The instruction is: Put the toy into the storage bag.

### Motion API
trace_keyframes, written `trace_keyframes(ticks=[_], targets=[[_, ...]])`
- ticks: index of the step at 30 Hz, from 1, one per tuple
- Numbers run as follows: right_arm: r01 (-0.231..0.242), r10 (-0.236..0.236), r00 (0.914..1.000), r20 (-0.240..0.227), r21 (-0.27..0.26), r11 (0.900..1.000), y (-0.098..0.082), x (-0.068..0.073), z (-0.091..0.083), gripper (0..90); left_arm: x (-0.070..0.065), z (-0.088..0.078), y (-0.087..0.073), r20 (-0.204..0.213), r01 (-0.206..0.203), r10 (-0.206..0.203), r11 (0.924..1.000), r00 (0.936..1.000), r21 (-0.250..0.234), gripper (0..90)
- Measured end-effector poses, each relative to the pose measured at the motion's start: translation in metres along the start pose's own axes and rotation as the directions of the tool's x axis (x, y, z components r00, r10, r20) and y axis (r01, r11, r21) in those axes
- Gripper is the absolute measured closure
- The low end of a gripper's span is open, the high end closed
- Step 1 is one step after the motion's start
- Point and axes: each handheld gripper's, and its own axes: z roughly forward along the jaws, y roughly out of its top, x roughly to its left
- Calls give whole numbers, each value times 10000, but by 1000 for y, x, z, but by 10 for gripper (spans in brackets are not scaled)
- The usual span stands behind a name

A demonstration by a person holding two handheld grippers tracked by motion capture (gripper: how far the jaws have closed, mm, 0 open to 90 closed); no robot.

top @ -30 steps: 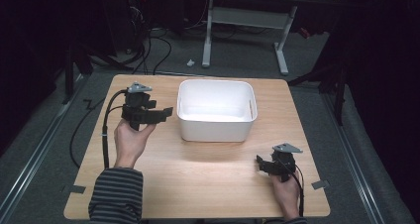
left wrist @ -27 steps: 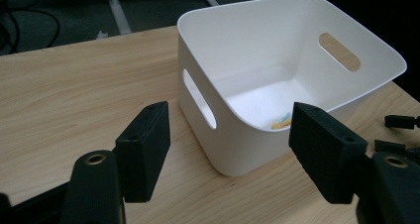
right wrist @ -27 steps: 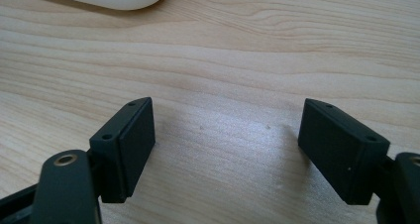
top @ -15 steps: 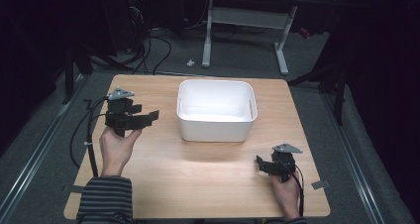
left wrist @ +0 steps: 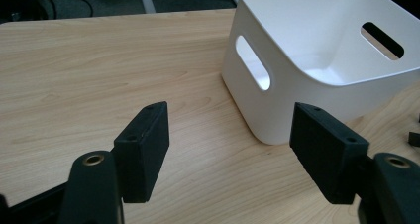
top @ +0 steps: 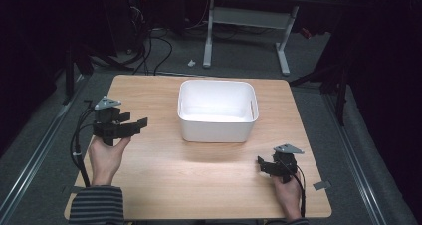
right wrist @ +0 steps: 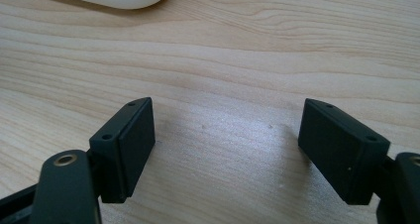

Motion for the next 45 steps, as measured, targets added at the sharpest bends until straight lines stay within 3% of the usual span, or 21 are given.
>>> trace_keyframes(ticks=[7, 15, 18, 23, 45], targets=[[37, -37, 10000, -35, 3, 10000, 0, 0, 0, 222, 1, -1, -14, -24, -137, 137, 9996, 9999, 229, 290], [38, -38, 10000, -41, 3, 10000, 0, 1, 0, 222, 3, 1, -28, -89, 7, -3, 9993, 10000, 382, 281], [45, -45, 10000, -48, 6, 10000, 0, 1, 0, 221, 2, 4, -31, -319, 7, 3, 9995, 9995, 316, 258], [60, -60, 10000, -50, 9, 10000, 0, 0, 0, 222, -3, 11, -37, -276, -91, 102, 9992, 9996, 395, 253], [77, -77, 10000, -62, 15, 10000, 0, 1, -1, 221, -7, 34, -67, 137, 167, -176, 9980, 9998, 604, 246]])
